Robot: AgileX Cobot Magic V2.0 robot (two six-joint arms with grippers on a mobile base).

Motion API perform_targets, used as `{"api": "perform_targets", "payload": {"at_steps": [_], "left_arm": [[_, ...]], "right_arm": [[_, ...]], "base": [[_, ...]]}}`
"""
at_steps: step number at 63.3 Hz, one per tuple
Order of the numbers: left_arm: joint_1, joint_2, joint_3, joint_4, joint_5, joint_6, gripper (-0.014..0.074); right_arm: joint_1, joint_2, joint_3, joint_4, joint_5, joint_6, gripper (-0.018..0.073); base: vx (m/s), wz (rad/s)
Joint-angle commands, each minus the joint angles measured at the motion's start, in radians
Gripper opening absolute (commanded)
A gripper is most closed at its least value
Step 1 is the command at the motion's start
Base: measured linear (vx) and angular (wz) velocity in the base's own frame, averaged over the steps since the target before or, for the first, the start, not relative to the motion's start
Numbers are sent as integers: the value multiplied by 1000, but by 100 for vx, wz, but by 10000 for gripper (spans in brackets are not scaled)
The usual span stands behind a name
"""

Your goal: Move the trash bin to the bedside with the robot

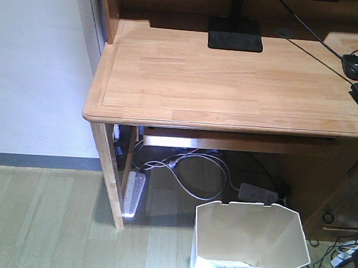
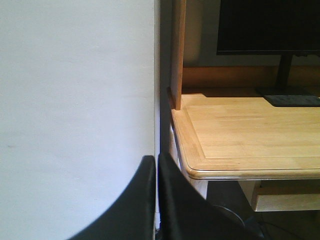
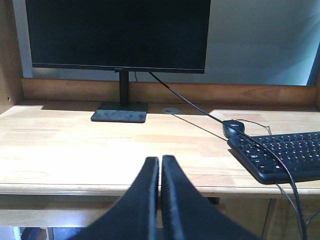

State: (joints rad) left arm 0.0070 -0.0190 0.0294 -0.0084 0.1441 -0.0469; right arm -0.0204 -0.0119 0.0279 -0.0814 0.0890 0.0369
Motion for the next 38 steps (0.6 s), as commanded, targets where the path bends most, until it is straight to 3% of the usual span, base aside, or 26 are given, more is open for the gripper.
{"api": "perform_targets", "payload": {"at_steps": [1, 27, 38], "left_arm": [[-3, -10, 28, -9, -71, -9, -6], [-3, -10, 28, -9, -71, -9, -6], [-3, -10, 28, -9, -71, -9, -6]], "right_arm": [[-5, -12, 18, -15, -81, -15, -11], [-5, -12, -17, 35, -124, 40, -11], [-5, 61, -132, 35, -15, 39, -11]], "base": [[0, 0], [0, 0], [0, 0]]}}
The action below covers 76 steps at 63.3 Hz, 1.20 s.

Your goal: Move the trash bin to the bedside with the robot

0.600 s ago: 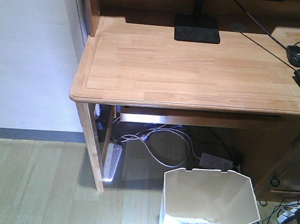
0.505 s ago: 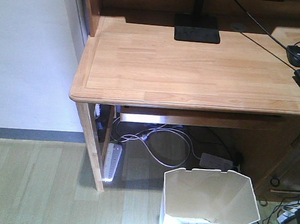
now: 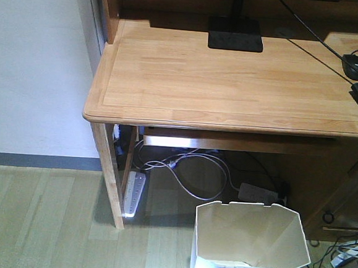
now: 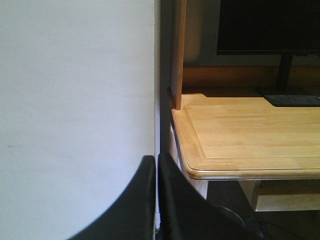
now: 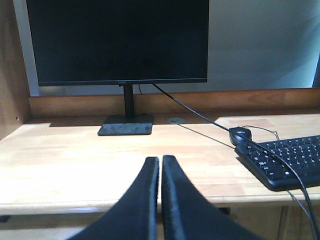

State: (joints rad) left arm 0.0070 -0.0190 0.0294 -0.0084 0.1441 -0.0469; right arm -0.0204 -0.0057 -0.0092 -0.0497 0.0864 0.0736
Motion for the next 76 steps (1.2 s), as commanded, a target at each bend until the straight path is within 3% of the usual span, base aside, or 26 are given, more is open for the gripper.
{"api": "perform_targets", "payload": {"at_steps": [1, 27, 55, 66, 76], "left_arm": [[-3, -10, 28, -9, -71, -9, -6], [-3, -10, 28, -9, -71, -9, -6], [-3, -10, 28, -9, -71, -9, -6], [-3, -10, 28, -9, -71, -9, -6], [-3, -10, 28, -9, -71, -9, -6]], "right_arm": [[-5, 67, -108, 3, 2, 3, -11], [-5, 482, -417, 8, 336, -6, -11], [-5, 595, -433, -1, 381, -6, 15], [-5, 668, -457, -2, 456, -10, 139], [-5, 745, -469, -2, 474, -23, 385]], "base": [[0, 0], [0, 0], [0, 0], [0, 0], [0, 0]]}}
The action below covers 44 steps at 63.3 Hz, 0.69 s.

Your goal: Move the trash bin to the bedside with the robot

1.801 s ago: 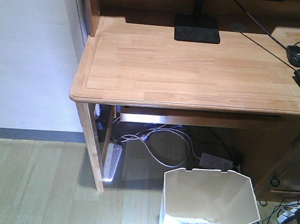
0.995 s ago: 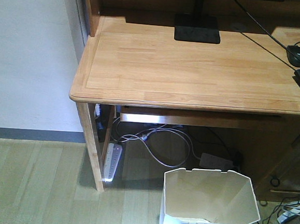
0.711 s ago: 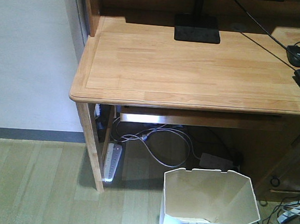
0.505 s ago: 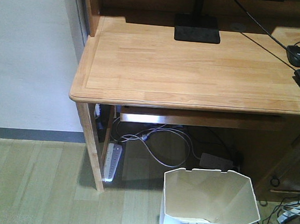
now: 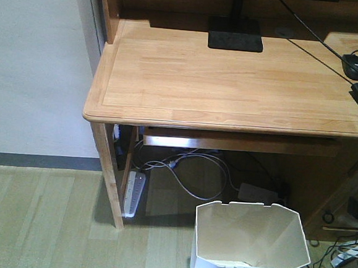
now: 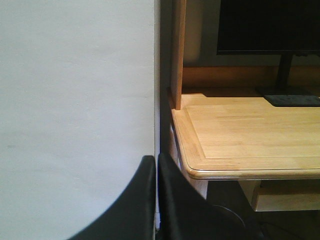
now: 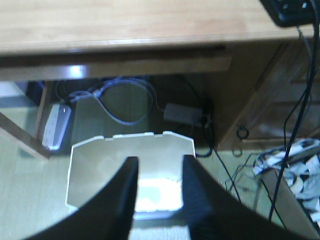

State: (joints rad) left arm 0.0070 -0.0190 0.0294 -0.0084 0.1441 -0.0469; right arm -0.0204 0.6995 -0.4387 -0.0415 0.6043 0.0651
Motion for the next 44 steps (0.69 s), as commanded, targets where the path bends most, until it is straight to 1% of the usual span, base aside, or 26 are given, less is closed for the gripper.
{"api": "perform_targets", "payload": {"at_steps": [1, 7, 11, 16, 24, 32, 35, 44], "left_arm": [[-3, -10, 28, -9, -71, -9, -6], [-3, -10, 28, -9, -71, -9, -6], [-3, -10, 28, -9, -71, -9, -6], [-3, -10, 28, -9, -71, -9, -6], [-3, -10, 28, -9, -71, -9, -6], [-3, -10, 28, -9, -71, -9, -6], [-3, -10, 28, -9, -71, -9, -6], [-3, -10, 28, -9, -71, -9, -6]], "right_arm": [[-5, 45, -41, -10, -44, -15, 407], [-5, 74, -41, -10, -47, -15, 546], [-5, 94, -41, -12, -47, -15, 603], [-5, 129, -42, -14, -46, -15, 650], [-5, 217, -56, -17, -37, -15, 649], [-5, 362, -134, -19, 10, -15, 644], [-5, 413, -169, -33, 28, -15, 643], [-11, 568, -237, -122, 73, -15, 638]], "base": [[0, 0], [0, 0], [0, 0], [0, 0], [0, 0], [0, 0], [0, 0], [0, 0]]}}
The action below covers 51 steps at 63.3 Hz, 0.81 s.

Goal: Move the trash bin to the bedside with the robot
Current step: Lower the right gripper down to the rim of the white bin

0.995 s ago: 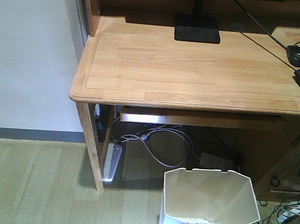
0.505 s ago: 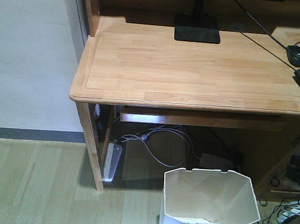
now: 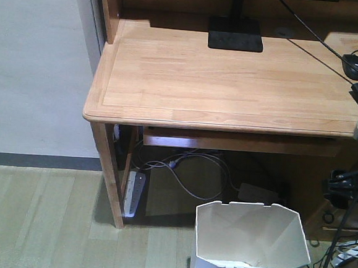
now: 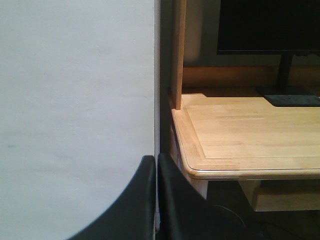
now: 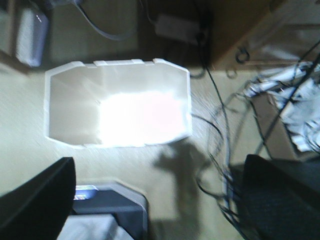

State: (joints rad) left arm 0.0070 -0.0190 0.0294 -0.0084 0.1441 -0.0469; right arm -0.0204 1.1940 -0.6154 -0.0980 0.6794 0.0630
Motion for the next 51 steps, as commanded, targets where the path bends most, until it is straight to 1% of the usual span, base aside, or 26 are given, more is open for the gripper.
{"api": "perform_targets", "payload": {"at_steps": [1, 11, 18, 22, 25, 33, 38, 44, 48, 51], "left_arm": [[-3, -10, 28, -9, -71, -9, -6], [-3, -10, 28, -9, -71, -9, -6], [-3, -10, 28, -9, -71, -9, -6], [-3, -10, 28, -9, -71, -9, -6], [-3, -10, 28, -9, -71, -9, -6], [-3, -10, 28, -9, -71, -9, -6], [-3, -10, 28, -9, -71, -9, -6], [-3, -10, 28, -9, -71, -9, -6], [-3, -10, 28, -9, -71, -9, -6], [-3, -10, 28, -9, -71, -9, -6]], "right_arm": [[-14, 88, -64, -72, -3, -13, 638], [-86, 233, -78, -68, -56, -13, 635], [-138, 320, -78, -26, -124, -47, 632], [-157, 370, -78, 13, -156, -101, 629], [-167, 410, -82, 49, -172, -161, 625], [-209, 542, -128, 193, -190, -315, 611], [-242, 617, -169, 249, -205, -395, 603], [-285, 710, -223, 270, -240, -466, 592], [-306, 769, -251, 266, -275, -487, 585], [-307, 806, -273, 261, -303, -496, 582]], "base": [[0, 0], [0, 0], [0, 0], [0, 0], [0, 0], [0, 0], [0, 0], [0, 0], [0, 0], [0, 0]]}}
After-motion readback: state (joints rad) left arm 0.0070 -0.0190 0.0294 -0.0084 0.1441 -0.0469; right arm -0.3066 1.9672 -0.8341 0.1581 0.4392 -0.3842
